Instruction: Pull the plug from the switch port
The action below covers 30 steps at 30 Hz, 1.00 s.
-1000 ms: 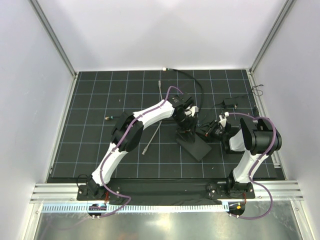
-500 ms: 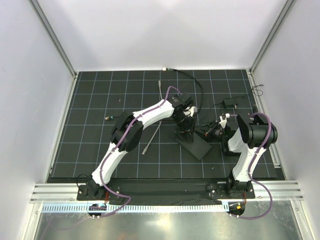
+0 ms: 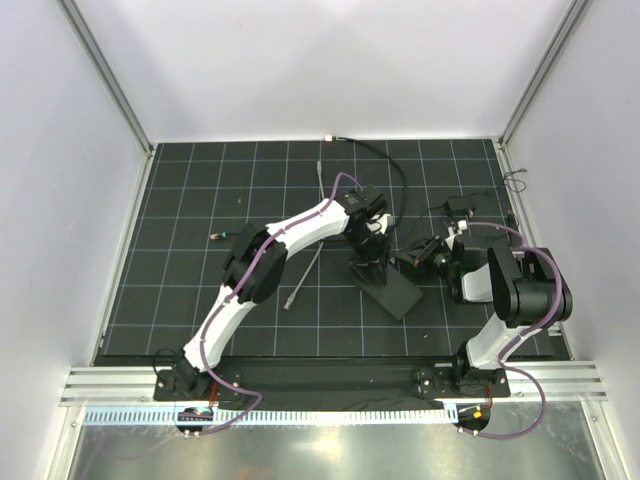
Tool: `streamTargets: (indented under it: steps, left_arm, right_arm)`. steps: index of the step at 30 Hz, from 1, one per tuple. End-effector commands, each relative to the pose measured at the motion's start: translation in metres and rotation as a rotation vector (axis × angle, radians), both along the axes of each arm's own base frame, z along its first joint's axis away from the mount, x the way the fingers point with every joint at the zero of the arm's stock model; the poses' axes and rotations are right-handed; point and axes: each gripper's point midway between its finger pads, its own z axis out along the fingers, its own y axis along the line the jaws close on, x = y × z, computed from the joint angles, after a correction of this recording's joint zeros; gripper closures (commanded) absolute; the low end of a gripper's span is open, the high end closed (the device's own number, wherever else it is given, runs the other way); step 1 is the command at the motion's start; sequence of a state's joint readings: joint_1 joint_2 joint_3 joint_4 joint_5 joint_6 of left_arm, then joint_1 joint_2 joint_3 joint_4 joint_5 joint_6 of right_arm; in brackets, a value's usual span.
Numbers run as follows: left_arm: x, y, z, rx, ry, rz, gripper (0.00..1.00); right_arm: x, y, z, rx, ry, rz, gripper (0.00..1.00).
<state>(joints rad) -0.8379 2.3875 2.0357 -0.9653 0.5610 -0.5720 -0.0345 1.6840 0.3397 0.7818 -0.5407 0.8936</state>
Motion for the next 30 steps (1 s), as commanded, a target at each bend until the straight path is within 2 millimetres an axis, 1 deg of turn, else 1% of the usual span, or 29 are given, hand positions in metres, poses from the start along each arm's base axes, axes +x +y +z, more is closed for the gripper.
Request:
streamTargets:
  steps: [1, 2, 3, 4, 5, 6, 7, 9, 10, 12, 13, 14, 15, 16, 17, 18, 19, 20, 22, 23, 25, 26, 27, 28, 29, 30]
  left_arm:
    - [-0.008, 0.022, -0.047, 0.164, -0.001, -0.034, 0.52]
    - [-0.007, 0.021, -0.045, 0.161, -0.008, -0.039, 0.52]
    - [-0.007, 0.021, -0.044, 0.16, -0.014, -0.041, 0.52]
    - [-0.006, 0.022, -0.042, 0.159, -0.022, -0.045, 0.52]
    - [-0.002, 0.022, -0.035, 0.16, -0.053, -0.045, 0.52]
    - [0.001, 0.023, -0.031, 0.161, -0.069, -0.047, 0.52]
    - [0.003, 0.024, -0.027, 0.16, -0.091, -0.058, 0.51]
    - [0.013, 0.025, -0.011, 0.163, -0.16, -0.062, 0.5]
    - [0.015, 0.03, -0.005, 0.177, -0.18, -0.064, 0.49]
    - [0.024, 0.033, 0.009, 0.178, -0.234, -0.068, 0.48]
    - [0.028, 0.036, 0.02, 0.182, -0.268, -0.062, 0.48]
    - [0.032, 0.038, 0.027, 0.176, -0.282, -0.052, 0.48]
    - [0.034, 0.039, 0.034, 0.171, -0.296, -0.045, 0.47]
    - [0.037, 0.043, 0.045, 0.17, -0.326, -0.036, 0.47]
    - [0.04, 0.046, 0.05, 0.174, -0.345, -0.033, 0.46]
    - [0.042, 0.05, 0.056, 0.18, -0.36, -0.031, 0.46]
    - [0.044, 0.055, 0.066, 0.187, -0.393, -0.023, 0.46]
    - [0.046, 0.059, 0.07, 0.195, -0.41, -0.019, 0.45]
    - [0.05, 0.069, 0.081, 0.214, -0.447, -0.005, 0.45]
    - [0.052, 0.072, 0.084, 0.217, -0.455, 0.001, 0.44]
    - [0.058, 0.081, 0.088, 0.225, -0.462, 0.024, 0.44]
    - [0.057, 0.086, 0.092, 0.219, -0.457, 0.033, 0.44]
    - [0.06, 0.091, 0.093, 0.221, -0.453, 0.047, 0.44]
    - [0.064, 0.1, 0.09, 0.234, -0.438, 0.07, 0.44]
    - [0.066, 0.107, 0.096, 0.229, -0.445, 0.088, 0.44]
    - [0.069, 0.113, 0.099, 0.232, -0.449, 0.103, 0.44]
  right_arm:
    - [-0.003, -0.01, -0.009, -0.079, 0.033, -0.01, 0.99]
    - [0.002, -0.009, 0.0, -0.08, 0.006, 0.002, 0.99]
    - [0.003, -0.008, 0.005, -0.088, -0.005, 0.016, 0.99]
    - [0.0, -0.007, 0.005, -0.088, 0.019, 0.029, 0.99]
    - [0.006, -0.007, 0.02, -0.099, -0.02, 0.036, 0.99]
    - [0.006, -0.007, 0.025, -0.12, -0.034, 0.055, 0.99]
    - [0.0, -0.007, 0.023, -0.125, 0.003, 0.069, 0.99]
    - [0.006, -0.007, 0.045, -0.154, -0.049, 0.091, 0.99]
    - [0.001, -0.008, 0.047, -0.168, -0.032, 0.103, 0.99]
    - [0.006, -0.008, 0.067, -0.178, -0.075, 0.103, 0.99]
    - [0.003, -0.008, 0.069, -0.174, -0.057, 0.109, 0.99]
    - [0.007, -0.008, 0.079, -0.178, -0.071, 0.114, 0.99]
    - [0.007, -0.008, 0.083, -0.185, -0.07, 0.119, 0.99]
    - [0.001, -0.009, 0.083, -0.212, -0.05, 0.146, 0.99]
    - [0.008, -0.011, 0.098, -0.233, -0.066, 0.15, 0.99]
    - [0.004, -0.012, 0.101, -0.246, -0.044, 0.156, 0.99]
    - [0.006, -0.013, 0.109, -0.26, -0.057, 0.163, 0.99]
    - [0.015, -0.013, 0.127, -0.278, -0.102, 0.168, 0.99]
    - [0.021, -0.014, 0.144, -0.288, -0.128, 0.158, 0.99]
    - [0.028, -0.015, 0.161, -0.29, -0.166, 0.151, 0.99]
    - [0.036, -0.014, 0.181, -0.285, -0.207, 0.134, 0.99]
    - [0.042, -0.012, 0.204, -0.294, -0.26, 0.127, 0.99]
    - [0.045, -0.01, 0.216, -0.296, -0.287, 0.122, 0.99]
    - [0.052, -0.01, 0.243, -0.302, -0.348, 0.112, 0.99]
    - [0.056, -0.006, 0.255, -0.304, -0.37, 0.119, 0.99]
    - [0.057, 0.006, 0.27, -0.324, -0.413, 0.153, 0.99]
